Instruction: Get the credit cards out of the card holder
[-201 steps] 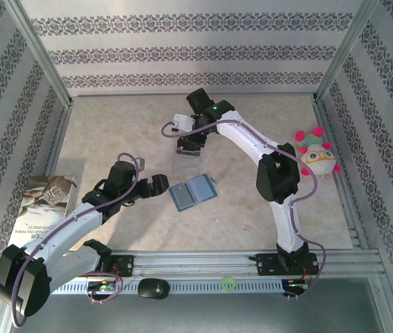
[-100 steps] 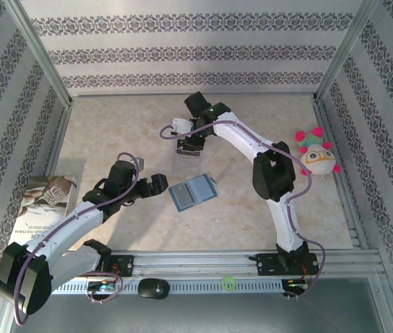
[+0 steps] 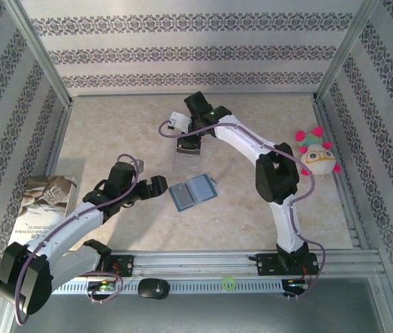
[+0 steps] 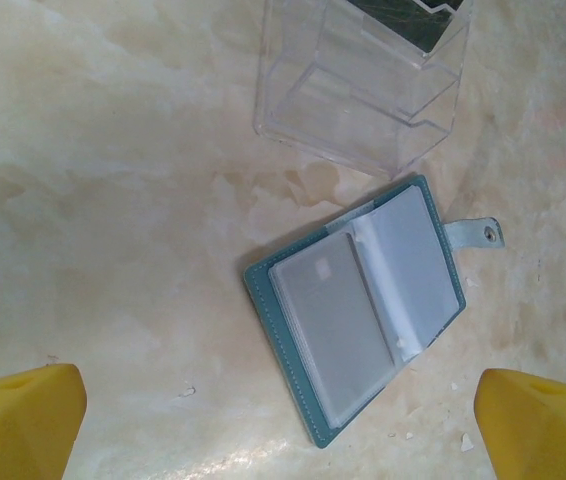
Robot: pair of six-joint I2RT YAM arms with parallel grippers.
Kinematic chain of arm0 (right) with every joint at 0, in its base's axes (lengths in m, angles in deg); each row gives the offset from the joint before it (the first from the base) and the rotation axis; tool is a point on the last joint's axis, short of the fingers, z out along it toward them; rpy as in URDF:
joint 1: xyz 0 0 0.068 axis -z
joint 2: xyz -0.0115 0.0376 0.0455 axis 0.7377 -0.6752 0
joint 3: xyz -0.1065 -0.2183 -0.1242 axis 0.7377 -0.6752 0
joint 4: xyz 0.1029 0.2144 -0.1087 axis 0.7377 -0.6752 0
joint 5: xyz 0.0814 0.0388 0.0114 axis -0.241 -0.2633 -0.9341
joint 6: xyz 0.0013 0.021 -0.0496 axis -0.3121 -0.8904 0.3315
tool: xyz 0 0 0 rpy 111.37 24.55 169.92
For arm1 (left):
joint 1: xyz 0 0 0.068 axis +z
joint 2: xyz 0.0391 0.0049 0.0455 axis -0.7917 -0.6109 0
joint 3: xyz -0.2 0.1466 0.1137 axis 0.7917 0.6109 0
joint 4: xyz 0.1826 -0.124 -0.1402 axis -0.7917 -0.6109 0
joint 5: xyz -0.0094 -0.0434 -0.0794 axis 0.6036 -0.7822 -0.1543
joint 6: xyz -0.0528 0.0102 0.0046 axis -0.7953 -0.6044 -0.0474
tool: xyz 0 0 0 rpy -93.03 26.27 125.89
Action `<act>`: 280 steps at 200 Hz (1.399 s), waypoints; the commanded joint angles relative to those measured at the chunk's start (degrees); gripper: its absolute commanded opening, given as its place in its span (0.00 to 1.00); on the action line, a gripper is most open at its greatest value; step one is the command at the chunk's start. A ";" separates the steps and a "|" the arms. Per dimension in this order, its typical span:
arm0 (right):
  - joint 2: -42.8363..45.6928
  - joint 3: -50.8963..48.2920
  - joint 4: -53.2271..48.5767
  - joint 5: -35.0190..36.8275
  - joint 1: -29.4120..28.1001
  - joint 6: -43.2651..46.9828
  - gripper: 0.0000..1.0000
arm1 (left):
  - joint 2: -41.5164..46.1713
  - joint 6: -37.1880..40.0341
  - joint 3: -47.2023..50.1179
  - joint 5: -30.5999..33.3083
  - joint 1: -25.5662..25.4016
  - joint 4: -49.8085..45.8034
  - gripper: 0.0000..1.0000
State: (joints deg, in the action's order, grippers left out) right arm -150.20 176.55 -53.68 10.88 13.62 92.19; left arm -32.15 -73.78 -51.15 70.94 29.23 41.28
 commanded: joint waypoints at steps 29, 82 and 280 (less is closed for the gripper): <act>9.76 -7.59 10.34 4.62 -2.88 -24.37 0.42 | -0.25 -1.73 3.92 -1.25 0.93 7.92 1.00; 21.98 -33.61 14.59 8.97 -5.20 -48.91 0.43 | -10.73 -4.87 5.16 -4.36 -0.25 19.00 0.85; 10.78 -40.03 9.65 19.30 -24.65 -47.65 0.31 | 2.10 -4.19 10.03 2.63 -1.29 10.51 0.72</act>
State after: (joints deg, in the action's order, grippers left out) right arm -137.04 135.87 -41.25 28.30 -10.42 45.50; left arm -30.35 -78.98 -41.75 74.00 28.40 52.63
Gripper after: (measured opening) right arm 0.361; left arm 0.730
